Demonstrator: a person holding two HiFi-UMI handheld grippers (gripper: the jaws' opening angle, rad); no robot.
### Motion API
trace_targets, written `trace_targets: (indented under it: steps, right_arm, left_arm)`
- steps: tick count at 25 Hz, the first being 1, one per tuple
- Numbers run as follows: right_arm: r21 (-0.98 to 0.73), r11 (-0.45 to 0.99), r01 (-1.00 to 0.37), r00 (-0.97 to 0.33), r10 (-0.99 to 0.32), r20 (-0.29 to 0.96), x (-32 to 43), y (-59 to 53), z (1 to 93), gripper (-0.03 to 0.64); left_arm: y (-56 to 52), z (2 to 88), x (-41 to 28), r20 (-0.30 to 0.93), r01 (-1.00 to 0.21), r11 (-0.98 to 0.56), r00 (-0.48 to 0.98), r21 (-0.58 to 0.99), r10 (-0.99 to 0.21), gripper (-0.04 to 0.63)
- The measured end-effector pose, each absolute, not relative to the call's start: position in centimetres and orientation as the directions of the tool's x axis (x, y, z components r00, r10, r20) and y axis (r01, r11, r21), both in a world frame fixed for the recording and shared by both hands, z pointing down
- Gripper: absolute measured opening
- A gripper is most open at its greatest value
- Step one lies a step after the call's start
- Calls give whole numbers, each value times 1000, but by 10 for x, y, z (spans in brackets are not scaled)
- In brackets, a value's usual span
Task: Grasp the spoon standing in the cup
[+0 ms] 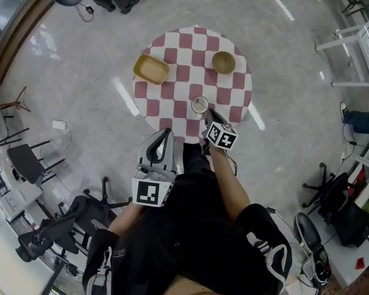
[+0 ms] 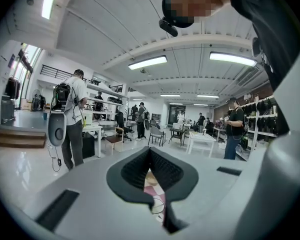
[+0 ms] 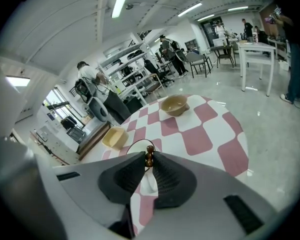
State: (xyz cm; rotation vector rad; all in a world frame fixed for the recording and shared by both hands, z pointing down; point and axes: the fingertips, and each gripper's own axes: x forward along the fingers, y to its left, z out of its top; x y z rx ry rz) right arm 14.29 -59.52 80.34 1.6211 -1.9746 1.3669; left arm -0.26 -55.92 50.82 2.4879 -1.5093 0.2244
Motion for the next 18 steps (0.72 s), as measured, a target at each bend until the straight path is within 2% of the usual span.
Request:
trace_targets:
  steps: [9,18]
  right_arm:
    - [-462,-10,-887,-307,-735,605,139,-581,750,64]
    - [-366,71,-928,-249,-850,464,109,-493,654,64]
  left_arm:
    - [-529,484,-31,132,-882,-454,469,124,-873,8]
    - [-432,458,-78,37,-859,-495,503,129,-863,9]
